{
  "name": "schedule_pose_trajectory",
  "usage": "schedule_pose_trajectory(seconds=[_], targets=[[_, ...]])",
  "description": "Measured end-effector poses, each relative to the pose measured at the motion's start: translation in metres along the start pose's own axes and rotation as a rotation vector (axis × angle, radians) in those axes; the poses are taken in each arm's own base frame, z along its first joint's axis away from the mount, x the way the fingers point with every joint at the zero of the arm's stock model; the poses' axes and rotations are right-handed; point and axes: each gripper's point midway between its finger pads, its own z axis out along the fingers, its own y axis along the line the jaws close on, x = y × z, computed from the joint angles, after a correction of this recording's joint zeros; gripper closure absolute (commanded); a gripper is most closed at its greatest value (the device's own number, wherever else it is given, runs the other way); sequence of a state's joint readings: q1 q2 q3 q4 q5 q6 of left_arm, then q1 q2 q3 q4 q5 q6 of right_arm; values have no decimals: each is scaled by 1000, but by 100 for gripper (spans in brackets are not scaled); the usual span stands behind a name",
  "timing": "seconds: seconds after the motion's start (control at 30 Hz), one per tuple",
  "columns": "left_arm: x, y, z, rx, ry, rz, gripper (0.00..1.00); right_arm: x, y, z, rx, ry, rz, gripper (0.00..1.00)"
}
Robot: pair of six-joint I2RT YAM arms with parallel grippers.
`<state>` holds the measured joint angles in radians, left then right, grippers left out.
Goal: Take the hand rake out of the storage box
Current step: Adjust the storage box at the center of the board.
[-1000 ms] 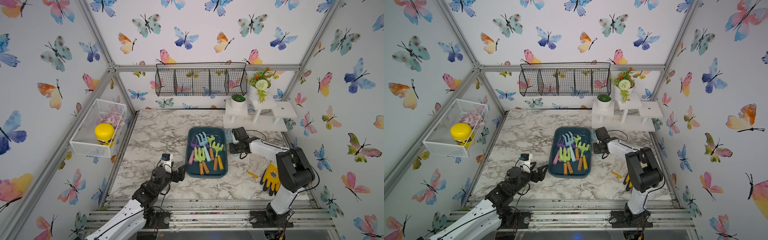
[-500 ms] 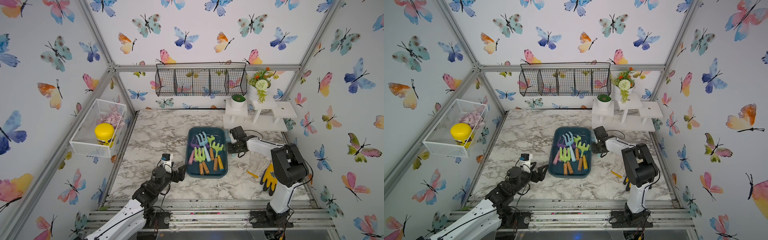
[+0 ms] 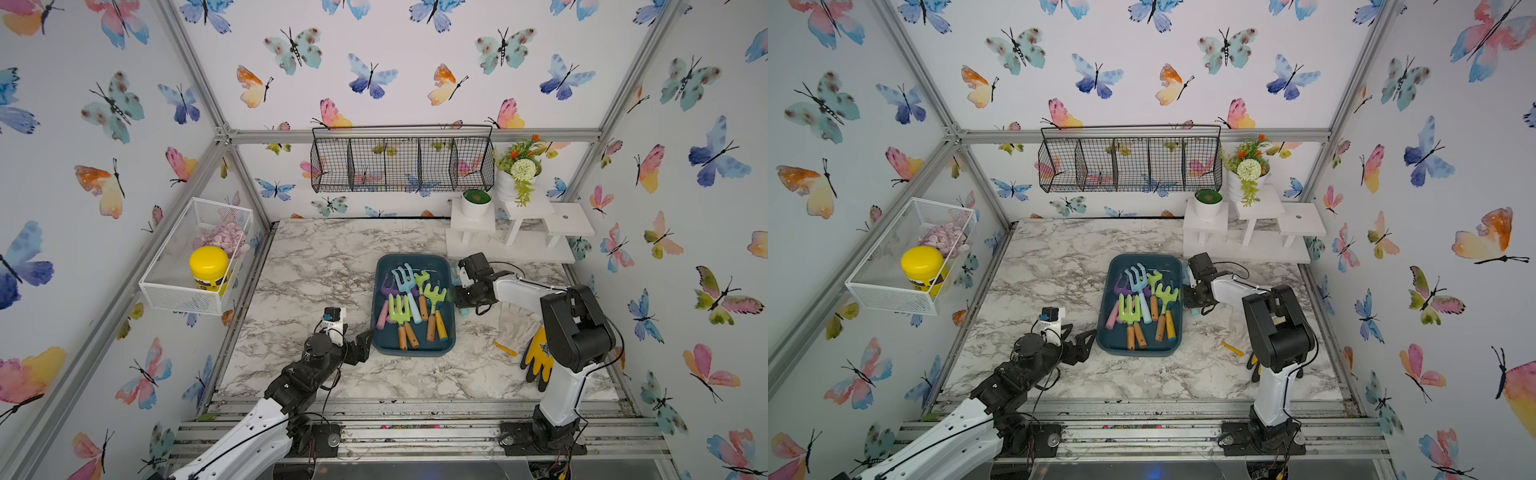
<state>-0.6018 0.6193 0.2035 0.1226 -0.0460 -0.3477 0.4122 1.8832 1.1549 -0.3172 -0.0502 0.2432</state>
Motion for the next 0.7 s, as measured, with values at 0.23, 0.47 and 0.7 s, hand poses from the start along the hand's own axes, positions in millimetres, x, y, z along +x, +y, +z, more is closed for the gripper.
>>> schedule_pose_trajectory(seconds=[0.23, 0.47, 0.7], targets=[[1, 0, 0, -1, 4, 1, 11, -5, 15, 4, -17, 0, -29, 74], [1, 0, 1, -2, 5, 1, 11, -6, 22, 4, -14, 5, -39, 75], [1, 0, 1, -2, 5, 1, 11, -5, 13, 4, 37, 7, 15, 73]])
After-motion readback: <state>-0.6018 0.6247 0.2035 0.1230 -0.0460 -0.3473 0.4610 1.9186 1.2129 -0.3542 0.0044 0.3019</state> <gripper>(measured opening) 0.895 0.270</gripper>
